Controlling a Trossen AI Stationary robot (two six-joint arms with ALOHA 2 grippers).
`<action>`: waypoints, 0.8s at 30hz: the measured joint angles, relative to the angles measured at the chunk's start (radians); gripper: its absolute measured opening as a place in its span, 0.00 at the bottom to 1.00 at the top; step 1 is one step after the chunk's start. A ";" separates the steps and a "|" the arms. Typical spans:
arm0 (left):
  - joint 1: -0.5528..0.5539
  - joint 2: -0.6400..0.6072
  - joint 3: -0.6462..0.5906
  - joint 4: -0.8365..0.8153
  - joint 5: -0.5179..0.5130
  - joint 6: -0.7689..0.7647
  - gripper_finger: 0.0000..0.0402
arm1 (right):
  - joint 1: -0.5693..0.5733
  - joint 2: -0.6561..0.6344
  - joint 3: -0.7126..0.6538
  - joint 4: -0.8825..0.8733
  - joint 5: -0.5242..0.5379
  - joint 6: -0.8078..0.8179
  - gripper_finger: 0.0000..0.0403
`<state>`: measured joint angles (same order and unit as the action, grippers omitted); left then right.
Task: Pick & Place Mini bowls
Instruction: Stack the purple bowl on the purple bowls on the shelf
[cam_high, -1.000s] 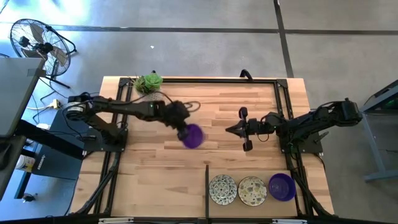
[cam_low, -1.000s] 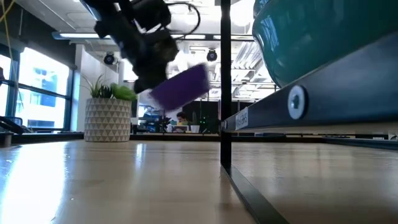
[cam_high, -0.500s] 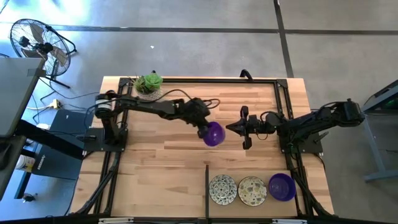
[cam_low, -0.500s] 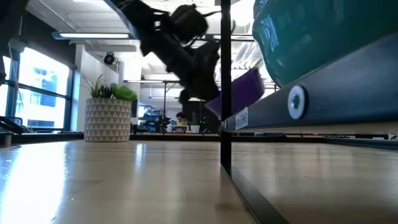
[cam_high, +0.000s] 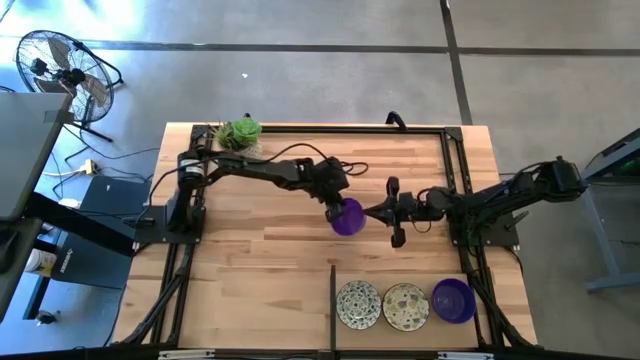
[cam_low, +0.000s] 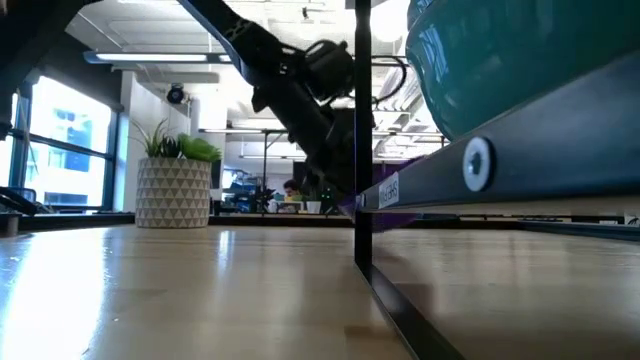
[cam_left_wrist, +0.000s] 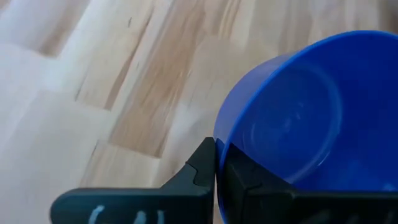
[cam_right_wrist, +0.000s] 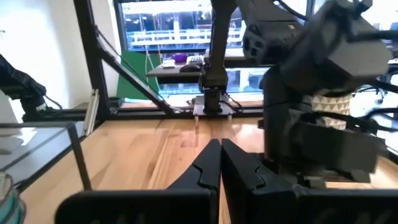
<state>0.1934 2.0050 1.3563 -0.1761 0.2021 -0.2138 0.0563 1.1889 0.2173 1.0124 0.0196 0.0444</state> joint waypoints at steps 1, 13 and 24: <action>0.001 0.008 0.000 -0.003 0.002 0.000 0.00 | 0.002 0.000 0.000 -0.007 0.000 0.000 0.00; 0.015 0.017 0.000 -0.017 0.086 0.061 0.22 | 0.004 0.000 0.000 -0.069 0.030 0.026 0.00; 0.023 -0.175 -0.096 0.011 0.019 0.178 0.18 | 0.003 -0.001 0.008 -0.175 0.030 0.197 0.00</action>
<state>0.2161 1.8304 1.2608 -0.1647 0.2216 -0.0358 0.0589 1.1875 0.2252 0.8370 0.0500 0.2410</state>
